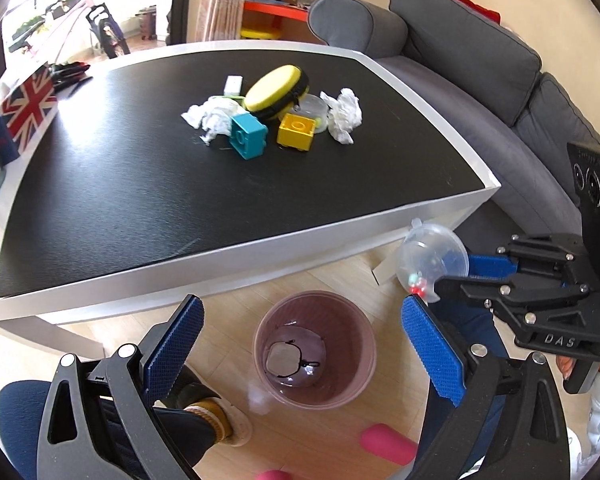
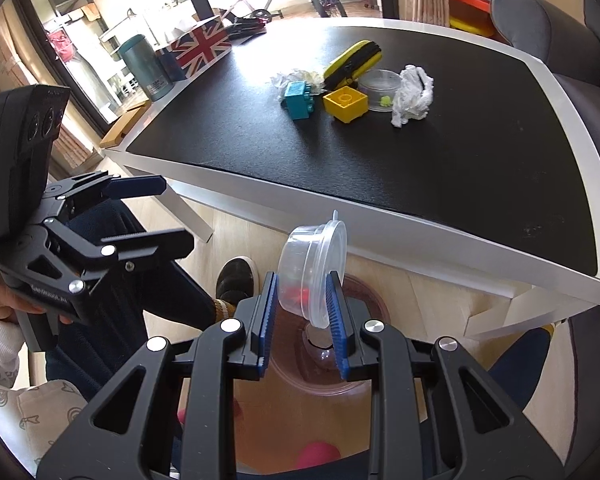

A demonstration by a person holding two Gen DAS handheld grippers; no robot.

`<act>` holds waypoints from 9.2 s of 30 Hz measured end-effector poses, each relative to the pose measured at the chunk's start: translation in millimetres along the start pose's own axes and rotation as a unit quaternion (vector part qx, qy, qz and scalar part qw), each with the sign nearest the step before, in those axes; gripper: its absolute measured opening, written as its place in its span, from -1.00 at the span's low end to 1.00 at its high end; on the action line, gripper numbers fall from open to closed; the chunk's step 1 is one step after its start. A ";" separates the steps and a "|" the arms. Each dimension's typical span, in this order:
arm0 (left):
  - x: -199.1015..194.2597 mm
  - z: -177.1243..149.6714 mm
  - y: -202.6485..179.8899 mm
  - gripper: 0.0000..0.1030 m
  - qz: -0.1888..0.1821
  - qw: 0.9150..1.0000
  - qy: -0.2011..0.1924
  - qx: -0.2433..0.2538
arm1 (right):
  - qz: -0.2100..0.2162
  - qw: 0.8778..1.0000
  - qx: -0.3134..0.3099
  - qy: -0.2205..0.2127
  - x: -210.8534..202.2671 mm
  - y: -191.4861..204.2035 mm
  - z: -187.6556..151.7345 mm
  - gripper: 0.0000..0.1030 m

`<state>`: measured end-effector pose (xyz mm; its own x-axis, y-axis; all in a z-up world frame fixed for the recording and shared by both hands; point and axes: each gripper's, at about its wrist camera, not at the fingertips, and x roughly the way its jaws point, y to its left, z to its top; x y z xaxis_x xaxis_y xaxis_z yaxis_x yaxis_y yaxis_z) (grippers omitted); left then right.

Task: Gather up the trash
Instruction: 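Carry the pouch and container over the pink wastebasket and release both, then move the left gripper back over the table and grasp the teal block, then grasp the crumpled white tissue with the right gripper while the left holds the teal block, then carry the tissue and teal block over the wastebasket and release both, then move the left gripper to the second white tissue and grasp it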

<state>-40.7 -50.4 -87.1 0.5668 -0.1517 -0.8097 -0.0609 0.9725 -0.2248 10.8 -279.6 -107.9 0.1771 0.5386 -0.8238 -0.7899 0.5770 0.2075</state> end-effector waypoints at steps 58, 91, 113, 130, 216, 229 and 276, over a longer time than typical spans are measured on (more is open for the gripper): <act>70.1 125.9 59.1 0.85 0.027 0.996 0.019 -0.087 | -0.027 0.997 0.053 -0.044 -6.9 -46.4 55.2 0.88; 53.4 124.7 54.1 -0.45 0.006 0.998 -0.011 -0.069 | -0.049 0.996 0.051 -0.056 13.7 -69.7 97.7 0.88; 43.5 120.8 58.9 -0.45 0.008 0.998 -0.020 -0.064 | -0.071 0.997 0.029 -0.005 76.0 -100.9 147.9 -0.46; 25.9 112.0 44.7 -0.45 0.011 0.999 -0.029 -0.034 | -0.062 0.997 0.016 -0.041 27.8 -77.6 135.2 -0.68; 14.7 -0.7 -16.7 0.85 -0.027 0.999 0.017 0.014 | -0.036 0.997 0.062 -0.025 -14.5 -38.6 -4.9 0.86; 6.1 10.0 -2.9 0.85 -0.020 1.000 0.003 -0.003 | -0.030 0.997 0.062 -0.033 -15.4 -39.1 7.9 0.86; 90.7 148.5 73.8 0.69 0.039 0.999 0.011 -0.022 | -0.036 0.997 0.057 -0.046 1.5 -63.4 80.8 0.88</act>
<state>128.2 33.9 -96.7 0.5407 -0.0795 -0.8375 -0.1412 0.9728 -0.1835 108.5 -265.8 -79.6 0.2879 0.5448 -0.7876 -0.7018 0.6796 0.2135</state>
